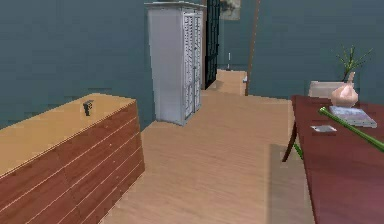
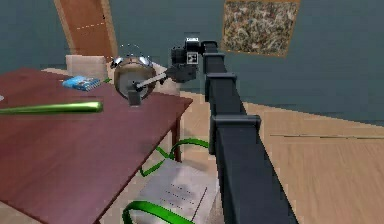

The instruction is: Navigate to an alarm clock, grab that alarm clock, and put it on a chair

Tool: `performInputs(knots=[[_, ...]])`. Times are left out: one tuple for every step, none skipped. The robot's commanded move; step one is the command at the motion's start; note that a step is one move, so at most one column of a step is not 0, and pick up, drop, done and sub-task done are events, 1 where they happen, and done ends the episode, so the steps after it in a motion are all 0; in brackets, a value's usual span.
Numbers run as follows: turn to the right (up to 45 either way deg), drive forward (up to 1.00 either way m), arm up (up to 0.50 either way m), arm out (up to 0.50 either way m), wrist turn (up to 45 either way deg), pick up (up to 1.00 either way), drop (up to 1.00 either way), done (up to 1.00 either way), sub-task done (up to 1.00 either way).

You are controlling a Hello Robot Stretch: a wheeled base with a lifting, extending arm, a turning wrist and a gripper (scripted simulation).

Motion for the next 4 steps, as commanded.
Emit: performInputs(knots=[[0.0, 0.00, 0.00, 0.00, 36.0, 0.00, 0.00, 0.00, 0.00], [0.0, 0.00, -0.36, 0.00, 0.0, 0.00, 0.00, 0.00, 0.00], [0.0, 0.00, -0.50, 0.00, 0.0, 0.00, 0.00, 0.00, 0.00], [0.0, 0.00, 0.00, 0.00, 0.0, 0.00, 1.00, 0.00, 0.00]])
